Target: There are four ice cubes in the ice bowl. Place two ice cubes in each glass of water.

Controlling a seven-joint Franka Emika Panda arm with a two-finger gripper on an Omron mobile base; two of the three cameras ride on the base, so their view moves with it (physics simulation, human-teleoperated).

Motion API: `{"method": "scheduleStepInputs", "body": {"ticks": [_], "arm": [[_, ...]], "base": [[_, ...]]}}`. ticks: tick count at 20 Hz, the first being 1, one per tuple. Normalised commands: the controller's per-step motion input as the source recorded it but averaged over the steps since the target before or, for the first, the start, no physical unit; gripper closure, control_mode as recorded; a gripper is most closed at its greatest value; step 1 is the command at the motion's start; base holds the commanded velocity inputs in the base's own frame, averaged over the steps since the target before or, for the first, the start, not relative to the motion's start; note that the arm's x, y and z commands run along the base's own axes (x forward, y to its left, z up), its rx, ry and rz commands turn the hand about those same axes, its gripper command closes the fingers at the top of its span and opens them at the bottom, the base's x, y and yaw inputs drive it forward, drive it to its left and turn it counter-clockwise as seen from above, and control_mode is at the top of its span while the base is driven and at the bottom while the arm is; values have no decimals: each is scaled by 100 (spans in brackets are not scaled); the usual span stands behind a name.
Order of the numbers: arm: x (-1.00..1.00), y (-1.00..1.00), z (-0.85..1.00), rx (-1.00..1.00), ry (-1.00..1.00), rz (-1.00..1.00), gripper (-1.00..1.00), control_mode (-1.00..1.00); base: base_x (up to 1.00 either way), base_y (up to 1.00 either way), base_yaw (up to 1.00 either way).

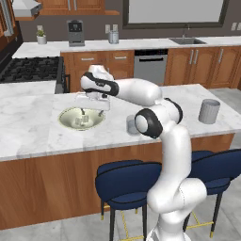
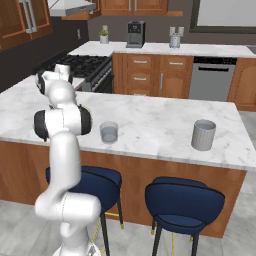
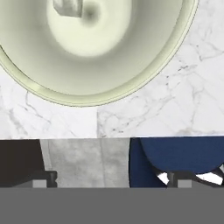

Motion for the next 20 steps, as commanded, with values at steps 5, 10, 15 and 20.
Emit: {"method": "scheduleStepInputs", "body": {"ticks": [5,10,15,20], "arm": [[18,22,-34,-12,16,-4,-100,-100],[14,12,-37,-15,13,-5,-100,-100],[5,0,-23,-1,-2,-4,-100,-100],[-6,-10,-46,11,-33,0,-100,-100]], "base": [[0,0,0],[0,0,0],[0,0,0],[0,0,0]]}}
